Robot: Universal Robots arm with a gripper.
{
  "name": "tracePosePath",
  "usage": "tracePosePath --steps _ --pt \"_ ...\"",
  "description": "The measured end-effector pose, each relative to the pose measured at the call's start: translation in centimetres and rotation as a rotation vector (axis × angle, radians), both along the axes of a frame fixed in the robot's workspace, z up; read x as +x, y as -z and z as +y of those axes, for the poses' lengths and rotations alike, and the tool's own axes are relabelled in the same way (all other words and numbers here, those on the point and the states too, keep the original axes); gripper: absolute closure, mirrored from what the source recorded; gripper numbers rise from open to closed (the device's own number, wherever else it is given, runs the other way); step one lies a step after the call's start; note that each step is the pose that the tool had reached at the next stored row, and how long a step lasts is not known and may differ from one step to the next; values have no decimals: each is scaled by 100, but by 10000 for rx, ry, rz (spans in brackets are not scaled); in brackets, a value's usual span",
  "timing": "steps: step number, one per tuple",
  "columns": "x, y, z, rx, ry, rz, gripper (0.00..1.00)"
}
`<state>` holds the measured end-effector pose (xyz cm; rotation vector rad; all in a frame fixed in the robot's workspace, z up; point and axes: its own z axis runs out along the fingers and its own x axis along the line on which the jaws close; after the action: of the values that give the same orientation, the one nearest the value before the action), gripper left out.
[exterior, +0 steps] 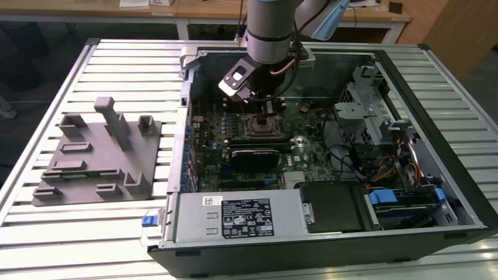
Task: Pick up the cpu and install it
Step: 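Install the first cpu locking lever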
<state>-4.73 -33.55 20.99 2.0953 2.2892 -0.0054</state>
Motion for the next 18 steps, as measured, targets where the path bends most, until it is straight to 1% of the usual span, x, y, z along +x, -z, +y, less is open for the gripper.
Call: tracePosePath --steps 18 --pt "0 -75 0 0 0 -1 89"
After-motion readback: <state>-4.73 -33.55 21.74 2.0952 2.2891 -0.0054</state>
